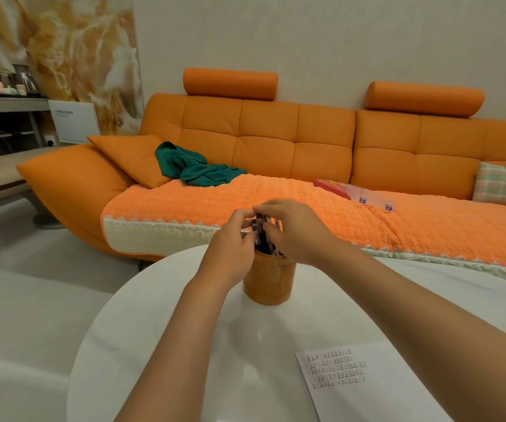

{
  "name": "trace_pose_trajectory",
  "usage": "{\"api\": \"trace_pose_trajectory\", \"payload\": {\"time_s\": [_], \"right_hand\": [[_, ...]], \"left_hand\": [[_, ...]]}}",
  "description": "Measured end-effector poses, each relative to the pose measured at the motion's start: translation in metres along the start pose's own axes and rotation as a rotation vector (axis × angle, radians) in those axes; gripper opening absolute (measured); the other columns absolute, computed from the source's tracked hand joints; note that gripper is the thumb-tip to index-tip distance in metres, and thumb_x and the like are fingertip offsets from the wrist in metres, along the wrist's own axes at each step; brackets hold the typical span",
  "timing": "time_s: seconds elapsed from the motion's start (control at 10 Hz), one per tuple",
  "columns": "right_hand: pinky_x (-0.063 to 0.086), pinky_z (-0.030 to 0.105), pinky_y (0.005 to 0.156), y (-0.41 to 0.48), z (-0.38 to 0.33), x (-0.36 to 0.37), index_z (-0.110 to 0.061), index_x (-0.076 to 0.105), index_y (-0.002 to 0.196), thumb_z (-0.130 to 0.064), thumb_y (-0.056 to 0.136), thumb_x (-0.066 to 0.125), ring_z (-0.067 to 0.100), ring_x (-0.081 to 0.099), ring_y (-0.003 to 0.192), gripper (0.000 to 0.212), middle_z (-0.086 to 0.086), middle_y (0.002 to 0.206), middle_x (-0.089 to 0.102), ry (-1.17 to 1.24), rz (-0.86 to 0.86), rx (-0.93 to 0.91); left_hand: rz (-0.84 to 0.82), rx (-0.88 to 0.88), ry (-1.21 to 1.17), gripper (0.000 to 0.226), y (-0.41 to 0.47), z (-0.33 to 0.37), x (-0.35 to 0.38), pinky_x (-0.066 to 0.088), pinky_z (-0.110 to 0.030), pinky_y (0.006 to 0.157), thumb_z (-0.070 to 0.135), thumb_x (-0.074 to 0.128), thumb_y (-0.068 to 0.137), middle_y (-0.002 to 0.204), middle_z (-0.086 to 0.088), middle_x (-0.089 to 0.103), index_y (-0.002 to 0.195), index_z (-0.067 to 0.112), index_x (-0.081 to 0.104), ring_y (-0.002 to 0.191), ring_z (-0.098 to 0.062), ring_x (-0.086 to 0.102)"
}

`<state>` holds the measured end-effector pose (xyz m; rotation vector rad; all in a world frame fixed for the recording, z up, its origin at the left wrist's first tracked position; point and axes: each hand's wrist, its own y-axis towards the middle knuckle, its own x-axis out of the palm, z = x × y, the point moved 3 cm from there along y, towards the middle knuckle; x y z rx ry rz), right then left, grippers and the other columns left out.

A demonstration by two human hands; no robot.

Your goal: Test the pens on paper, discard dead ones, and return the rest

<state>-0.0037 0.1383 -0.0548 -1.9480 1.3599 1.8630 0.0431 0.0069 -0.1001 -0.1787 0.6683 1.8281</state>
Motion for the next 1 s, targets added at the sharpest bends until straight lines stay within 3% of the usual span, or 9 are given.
{"api": "trace_pose_trajectory", "payload": {"time_s": [0.1, 0.2, 0.3, 0.4, 0.6, 0.7, 0.8, 0.9, 1.0], "right_hand": [[0.048, 0.044, 0.101, -0.010, 0.004, 0.005, -0.020, 0.061, 0.135, -0.012, 0.099, 0.048, 0.022, 0.063, 0.117, 0.039, 0.000, 0.128, 0.068, -0.021, 0.025, -0.014], [0.037, 0.045, 0.113, -0.016, 0.007, 0.012, -0.019, 0.054, 0.142, -0.010, 0.100, 0.046, 0.022, 0.050, 0.134, 0.044, -0.001, 0.145, 0.055, 0.019, -0.049, 0.019], [0.031, 0.032, 0.117, -0.016, 0.006, 0.008, -0.023, 0.052, 0.144, -0.008, 0.101, 0.046, 0.015, 0.038, 0.141, 0.047, -0.006, 0.153, 0.045, 0.227, -0.088, 0.113], [0.039, 0.038, 0.111, -0.020, 0.017, 0.002, -0.030, 0.044, 0.148, -0.005, 0.098, 0.046, 0.014, 0.043, 0.135, 0.056, -0.005, 0.150, 0.043, 0.380, 0.018, 0.235], [0.033, 0.042, 0.116, -0.044, 0.040, 0.010, -0.023, 0.035, 0.152, -0.010, 0.102, 0.039, 0.020, 0.038, 0.141, 0.053, -0.001, 0.155, 0.038, 0.489, 0.060, 0.493], [0.035, 0.047, 0.115, -0.053, 0.047, 0.021, -0.018, 0.041, 0.149, -0.015, 0.103, 0.036, 0.024, 0.045, 0.136, 0.046, 0.002, 0.147, 0.050, 0.566, -0.008, 0.612], [0.048, 0.050, 0.102, -0.059, 0.045, 0.024, -0.025, 0.067, 0.111, -0.002, 0.098, 0.037, 0.022, 0.058, 0.110, 0.040, -0.012, 0.102, 0.065, 0.608, -0.024, 0.623], [0.045, 0.048, 0.107, -0.063, 0.046, 0.026, -0.020, 0.062, 0.131, -0.004, 0.097, 0.041, 0.021, 0.053, 0.122, 0.042, -0.006, 0.122, 0.061, 0.606, -0.036, 0.598], [0.035, 0.039, 0.112, -0.065, 0.054, 0.026, -0.021, 0.044, 0.148, -0.009, 0.099, 0.042, 0.020, 0.043, 0.137, 0.050, -0.002, 0.148, 0.049, 0.565, -0.070, 0.626]], "left_hand": [[-0.001, -0.005, 0.005, 0.037, -0.002, -0.003, 0.000, 0.048, -0.033, 0.094, 0.017, 0.045, 0.104, 0.135, 0.009, 0.058, 0.136, 0.034, 0.048, 0.119, -0.013, 0.055], [-0.019, -0.033, -0.022, 0.045, -0.003, -0.008, 0.004, 0.044, -0.035, 0.105, 0.020, 0.047, 0.104, 0.144, 0.007, 0.053, 0.145, 0.034, 0.038, 0.134, -0.015, 0.047], [-0.085, -0.077, -0.013, 0.060, -0.003, -0.012, 0.011, 0.036, -0.042, 0.114, 0.030, 0.051, 0.102, 0.158, 0.006, 0.034, 0.155, 0.034, 0.024, 0.145, -0.017, 0.033], [-0.168, -0.154, -0.035, 0.080, -0.005, -0.015, 0.015, 0.036, -0.046, 0.114, 0.038, 0.062, 0.095, 0.163, 0.005, 0.020, 0.158, 0.036, 0.013, 0.146, -0.020, 0.031], [-0.192, -0.151, 0.062, 0.100, -0.007, -0.021, 0.018, 0.038, -0.046, 0.111, 0.039, 0.078, 0.083, 0.162, 0.004, 0.019, 0.157, 0.037, 0.010, 0.145, -0.023, 0.032], [-0.173, -0.133, 0.016, 0.096, -0.005, -0.026, 0.023, 0.040, -0.046, 0.113, 0.033, 0.075, 0.088, 0.163, 0.005, 0.023, 0.158, 0.034, 0.010, 0.145, -0.021, 0.033], [-0.191, -0.148, -0.027, 0.095, -0.004, -0.030, 0.026, 0.037, -0.046, 0.114, 0.028, 0.072, 0.091, 0.164, 0.008, 0.022, 0.158, 0.036, 0.004, 0.148, -0.020, 0.029], [-0.202, -0.150, -0.044, 0.098, -0.005, -0.033, 0.028, 0.034, -0.047, 0.116, 0.027, 0.071, 0.092, 0.164, 0.009, 0.021, 0.158, 0.036, 0.000, 0.149, -0.019, 0.028], [-0.171, -0.178, -0.053, 0.102, -0.004, -0.035, 0.027, 0.033, -0.049, 0.117, 0.033, 0.072, 0.090, 0.165, 0.009, 0.020, 0.158, 0.037, -0.005, 0.150, -0.019, 0.025]]}}
